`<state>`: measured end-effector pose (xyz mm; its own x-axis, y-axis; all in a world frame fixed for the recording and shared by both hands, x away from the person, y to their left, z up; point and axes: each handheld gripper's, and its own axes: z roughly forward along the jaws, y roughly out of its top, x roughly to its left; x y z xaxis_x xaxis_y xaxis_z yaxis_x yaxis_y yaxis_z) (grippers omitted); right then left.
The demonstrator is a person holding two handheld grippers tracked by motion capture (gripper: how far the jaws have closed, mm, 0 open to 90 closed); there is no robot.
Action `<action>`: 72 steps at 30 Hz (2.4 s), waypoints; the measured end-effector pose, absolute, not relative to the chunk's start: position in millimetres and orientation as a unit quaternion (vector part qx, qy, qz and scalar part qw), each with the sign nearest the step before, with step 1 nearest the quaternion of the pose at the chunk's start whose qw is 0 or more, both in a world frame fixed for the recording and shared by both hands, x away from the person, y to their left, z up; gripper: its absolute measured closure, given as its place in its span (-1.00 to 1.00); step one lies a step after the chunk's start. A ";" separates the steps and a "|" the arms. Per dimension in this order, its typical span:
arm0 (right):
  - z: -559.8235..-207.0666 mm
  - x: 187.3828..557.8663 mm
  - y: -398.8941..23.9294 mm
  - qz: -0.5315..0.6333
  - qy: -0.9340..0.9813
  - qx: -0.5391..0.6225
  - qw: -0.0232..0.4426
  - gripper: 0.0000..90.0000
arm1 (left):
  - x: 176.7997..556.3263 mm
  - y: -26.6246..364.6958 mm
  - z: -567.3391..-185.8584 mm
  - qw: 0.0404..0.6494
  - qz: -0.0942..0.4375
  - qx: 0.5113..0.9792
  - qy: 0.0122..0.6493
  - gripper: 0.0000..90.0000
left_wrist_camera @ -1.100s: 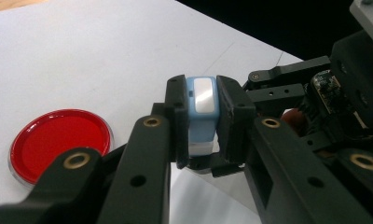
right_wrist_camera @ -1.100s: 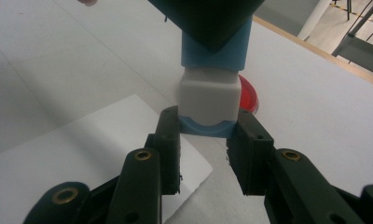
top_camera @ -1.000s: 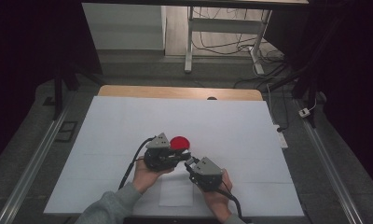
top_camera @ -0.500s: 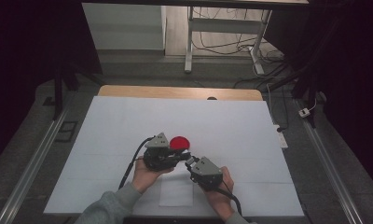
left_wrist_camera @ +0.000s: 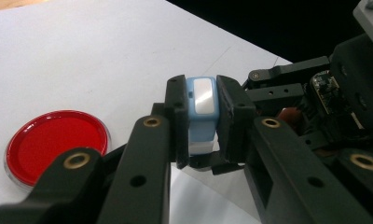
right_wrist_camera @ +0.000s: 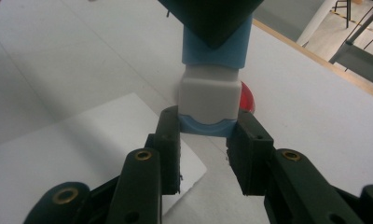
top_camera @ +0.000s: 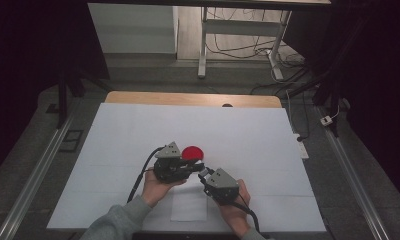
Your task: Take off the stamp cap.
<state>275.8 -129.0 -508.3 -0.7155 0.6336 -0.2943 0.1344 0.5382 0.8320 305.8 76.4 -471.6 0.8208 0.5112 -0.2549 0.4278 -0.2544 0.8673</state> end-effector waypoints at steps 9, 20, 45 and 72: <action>-506.1 276.5 -130.1 0.407 0.833 0.216 0.305 0.46 | 305.3 76.4 -471.5 0.535 0.040 0.790 0.297 0.68; -509.8 273.5 -129.9 0.434 0.814 0.245 0.298 0.46 | 305.6 77.4 -471.3 0.540 0.038 0.786 0.299 0.68; -505.9 276.9 -132.1 0.410 0.834 0.217 0.298 0.47 | 306.2 77.8 -473.3 0.540 0.031 0.785 0.303 0.68; -516.1 278.6 -136.1 0.393 0.843 0.225 0.292 0.47 | 312.1 112.5 -460.7 0.570 0.061 0.751 0.328 0.70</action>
<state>278.6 -136.1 -516.1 -0.7291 0.6076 -0.3149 0.1492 0.5902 0.7933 312.1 112.5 -460.7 0.7770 0.5620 -0.2834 0.4239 -0.1343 0.8957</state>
